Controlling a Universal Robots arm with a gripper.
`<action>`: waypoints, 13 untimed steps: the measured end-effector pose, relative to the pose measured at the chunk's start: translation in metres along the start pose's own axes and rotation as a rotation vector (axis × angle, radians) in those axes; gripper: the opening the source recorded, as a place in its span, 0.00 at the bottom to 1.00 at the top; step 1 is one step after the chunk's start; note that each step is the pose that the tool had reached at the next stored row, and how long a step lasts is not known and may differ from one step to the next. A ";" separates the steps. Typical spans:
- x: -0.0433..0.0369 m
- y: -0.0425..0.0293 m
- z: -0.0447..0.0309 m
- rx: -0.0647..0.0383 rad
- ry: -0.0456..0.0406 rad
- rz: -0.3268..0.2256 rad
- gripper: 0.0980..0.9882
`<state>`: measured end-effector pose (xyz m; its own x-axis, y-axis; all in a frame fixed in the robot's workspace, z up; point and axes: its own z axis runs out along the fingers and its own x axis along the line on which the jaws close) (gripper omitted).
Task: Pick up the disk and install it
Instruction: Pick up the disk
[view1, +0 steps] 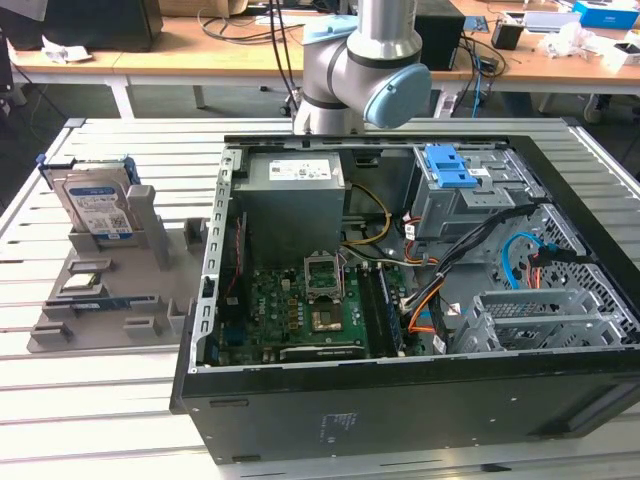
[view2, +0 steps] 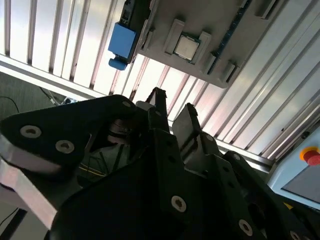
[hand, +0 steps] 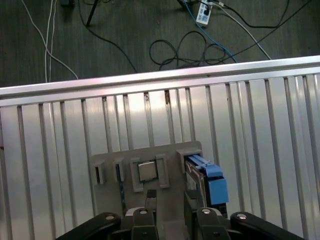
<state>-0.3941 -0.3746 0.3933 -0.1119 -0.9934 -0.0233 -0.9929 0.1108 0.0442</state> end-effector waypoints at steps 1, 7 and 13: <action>0.0000 0.0000 0.0000 0.000 0.0000 0.000 0.29; -0.0005 -0.0001 0.0001 0.000 -0.0001 0.000 0.50; -0.0129 -0.0027 0.0002 0.000 0.0002 -0.004 0.50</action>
<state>-0.3900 -0.3621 0.3933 -0.1083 -0.9939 -0.0233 -0.9933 0.1072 0.0443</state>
